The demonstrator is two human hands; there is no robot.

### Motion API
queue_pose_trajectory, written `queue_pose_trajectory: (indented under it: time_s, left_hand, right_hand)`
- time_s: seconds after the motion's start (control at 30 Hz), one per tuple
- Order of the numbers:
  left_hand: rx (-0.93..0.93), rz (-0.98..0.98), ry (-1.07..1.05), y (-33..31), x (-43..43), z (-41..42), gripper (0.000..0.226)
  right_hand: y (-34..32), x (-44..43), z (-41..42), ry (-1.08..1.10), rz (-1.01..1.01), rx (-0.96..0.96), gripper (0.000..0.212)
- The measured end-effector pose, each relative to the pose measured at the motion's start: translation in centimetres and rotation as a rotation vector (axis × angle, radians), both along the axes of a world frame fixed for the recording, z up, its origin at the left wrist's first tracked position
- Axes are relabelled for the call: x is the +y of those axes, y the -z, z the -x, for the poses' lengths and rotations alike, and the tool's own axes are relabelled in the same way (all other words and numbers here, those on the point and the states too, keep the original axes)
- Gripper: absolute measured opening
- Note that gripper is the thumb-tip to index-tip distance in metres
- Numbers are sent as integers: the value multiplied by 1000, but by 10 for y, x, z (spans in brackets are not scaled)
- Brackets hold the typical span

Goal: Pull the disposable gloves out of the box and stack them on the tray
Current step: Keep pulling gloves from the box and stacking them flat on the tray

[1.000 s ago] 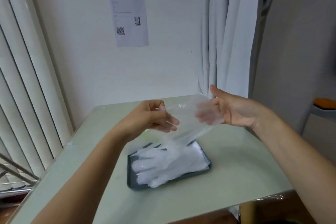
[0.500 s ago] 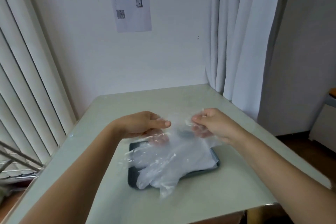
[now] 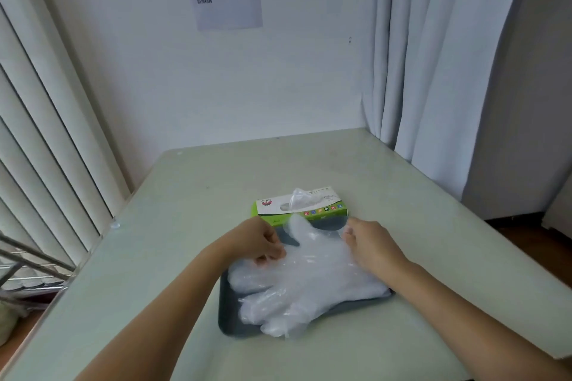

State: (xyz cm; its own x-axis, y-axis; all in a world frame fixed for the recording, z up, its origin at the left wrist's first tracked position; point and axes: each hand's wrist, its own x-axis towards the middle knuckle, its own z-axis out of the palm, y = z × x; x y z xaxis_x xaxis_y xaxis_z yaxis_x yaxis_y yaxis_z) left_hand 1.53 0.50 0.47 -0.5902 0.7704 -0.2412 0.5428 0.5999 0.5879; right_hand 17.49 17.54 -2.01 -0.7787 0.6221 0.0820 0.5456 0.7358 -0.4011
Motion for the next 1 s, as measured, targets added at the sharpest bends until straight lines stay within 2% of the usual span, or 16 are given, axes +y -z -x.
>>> queue_pose_trajectory:
  time_s: [0.13,0.3,0.4,0.47,0.6,0.73,0.8,0.87,0.9,0.93,1.0]
  left_hand:
    - [116,85,-44,2,2,3,14]
    - [500,62,-178,-12,8,-17,27]
    - [487,-82,-37,-9,16,-49,34]
    - [468,-99,109,-3,21,-71,42]
    - [444,117,326,19,32,-81,58]
    - [378,236,344,37,30,-71,64]
    - [364,230,351,40,27,-70,64]
    - [366,223,359,43,25,-69,64]
    - [372,220,361,44,25,-69,64]
    - [375,212,361,44,24,-69,64]
    - [379,193,369,45,23,-69,63]
  right_hand:
    - [2,-1,3,-2,-57,-50,12]
    - [5,-2,3,52,-23,6,23]
    - [5,-5,1,82,-13,30,29]
    - [5,-6,0,100,-11,39,27]
    - [3,-6,1,84,-34,33,36]
    - [2,-2,3,65,-40,-9,34]
    - [-3,-3,2,79,-49,-16,25]
    - [-9,-8,-1,68,-122,56,10]
    - [-10,-13,0,35,-149,124,18]
    - [-9,-21,2,-17,-129,194,27]
    - [-3,-42,6,-137,143,273,34]
